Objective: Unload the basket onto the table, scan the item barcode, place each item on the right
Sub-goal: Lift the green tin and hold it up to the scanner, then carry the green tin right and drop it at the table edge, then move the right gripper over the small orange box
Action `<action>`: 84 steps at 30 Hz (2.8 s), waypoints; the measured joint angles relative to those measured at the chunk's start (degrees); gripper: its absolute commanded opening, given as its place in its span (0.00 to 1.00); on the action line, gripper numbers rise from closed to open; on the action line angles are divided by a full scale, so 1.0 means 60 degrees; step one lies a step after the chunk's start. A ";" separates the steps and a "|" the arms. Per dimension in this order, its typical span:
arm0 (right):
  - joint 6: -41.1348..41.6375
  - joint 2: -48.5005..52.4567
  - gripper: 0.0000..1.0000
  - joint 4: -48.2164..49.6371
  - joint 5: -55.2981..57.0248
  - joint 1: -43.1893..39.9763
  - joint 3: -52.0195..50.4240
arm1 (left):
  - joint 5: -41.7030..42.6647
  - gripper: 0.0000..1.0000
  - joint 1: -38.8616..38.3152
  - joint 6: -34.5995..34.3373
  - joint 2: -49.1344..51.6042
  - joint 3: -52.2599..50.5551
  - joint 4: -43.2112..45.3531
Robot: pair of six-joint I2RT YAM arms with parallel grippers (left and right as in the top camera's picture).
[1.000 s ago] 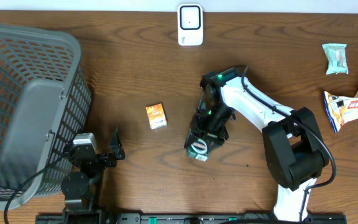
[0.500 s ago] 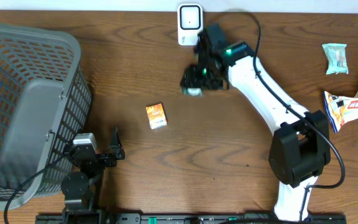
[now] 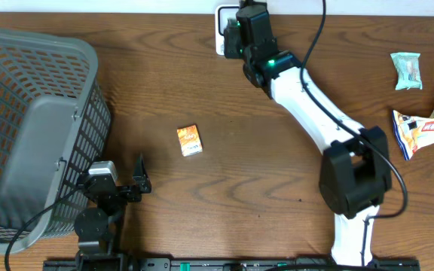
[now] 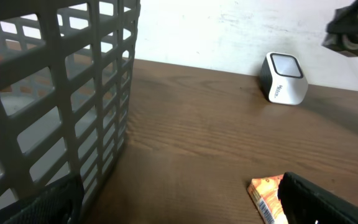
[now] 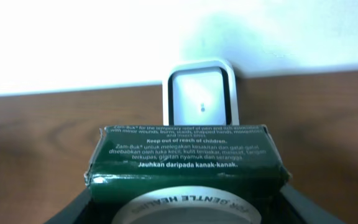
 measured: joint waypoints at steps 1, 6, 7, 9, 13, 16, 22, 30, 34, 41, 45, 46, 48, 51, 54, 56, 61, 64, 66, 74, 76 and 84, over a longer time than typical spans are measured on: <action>-0.0168 0.0182 0.40 0.0463 0.0051 0.0000 0.0004 | 0.0000 0.98 0.0000 0.0000 0.0000 0.0000 0.0000; -0.1147 0.1169 0.40 0.3235 0.0233 0.0000 -0.0015 | 0.0004 0.98 0.0000 0.0000 0.0000 0.0000 0.0000; -0.1319 0.1333 0.40 0.3712 0.0273 0.0000 -0.0018 | 0.0000 0.98 0.0000 0.0000 0.0000 0.0000 0.0000; -0.1625 0.1603 0.40 0.4619 0.0324 0.0000 -0.0022 | 0.0000 0.98 0.0000 0.0000 0.0000 0.0000 0.0000; -0.1967 0.1967 0.40 0.5814 0.0353 -0.0015 -0.0022 | 0.0000 0.98 0.0000 0.0000 0.0000 0.0000 0.0000; -0.2065 0.2167 0.40 0.6240 0.0357 -0.0040 -0.0018 | 0.0000 0.98 0.0000 0.0000 0.0000 0.0000 0.0000; -0.2171 0.2393 0.40 0.6196 0.0364 -0.0084 -0.0018 | 0.0000 0.98 0.0000 0.0000 0.0000 0.0000 0.0000; -0.2186 0.2368 0.32 0.4896 0.0761 -0.0331 0.0000 | 0.0000 0.97 0.0000 0.0000 0.0000 0.0000 0.0004; -0.2208 0.1971 0.33 0.2889 0.1501 -0.0510 -0.0007 | 0.0000 0.98 0.0000 0.0000 0.0000 0.0000 0.0000; -0.2211 0.0539 0.35 -0.0157 0.2998 -0.1730 0.0058 | -0.0004 0.98 0.0000 0.0000 0.0000 0.0000 -0.0004; -0.2211 0.0328 0.36 -0.1730 0.3355 -0.3034 0.0124 | 0.0000 0.98 0.0000 0.0000 0.0000 0.0000 0.0000; -0.2208 0.0368 0.38 -0.2033 0.3322 -0.3366 0.0117 | 0.0000 0.98 0.0000 0.0000 0.0000 0.0000 0.0000; -0.2211 0.0484 0.40 -0.2412 0.3151 -0.4105 0.0117 | 0.0000 0.98 0.0000 0.0000 0.0000 0.0000 0.0000; -0.2127 0.0674 0.39 -0.2932 0.2681 -0.5082 0.0117 | 0.0000 0.98 0.0000 0.0000 0.0000 0.0000 0.0000; -0.1829 0.0892 0.39 -0.3435 0.2339 -0.5887 0.0102 | 0.0000 0.98 0.0000 0.0000 0.0000 0.0000 0.0000; -0.1657 0.0980 0.47 -0.3563 0.2171 -0.6320 0.0084 | 0.0000 0.98 0.0000 0.0000 0.0000 0.0000 0.0000; -0.1351 0.0994 0.99 -0.3457 0.2018 -0.7031 0.0084 | 0.0000 0.98 0.0000 0.0000 0.0000 0.0000 0.0000; -0.1355 0.0987 0.99 -0.3595 0.1876 -0.7162 0.0084 | 0.0000 0.98 0.0000 0.0000 0.0000 0.0000 0.0000; -0.1348 0.0914 0.99 -0.3610 0.1534 -0.7129 0.0084 | 0.0000 0.98 0.0000 0.0000 0.0000 0.0000 0.0000; -0.1020 -0.0973 0.99 -0.4506 -0.1483 -0.6590 0.0080 | 0.0000 0.98 0.0000 0.0000 0.0000 0.0000 0.0000; -0.0871 -0.1599 0.99 -0.4699 -0.2320 -0.6302 0.0087 | 0.0000 0.97 0.0000 0.0000 0.0000 0.0000 0.0000; -0.0171 -0.2098 0.99 -0.6022 -0.5235 -0.3942 0.0164 | 0.0000 0.98 0.0000 0.0000 0.0000 0.0000 0.0000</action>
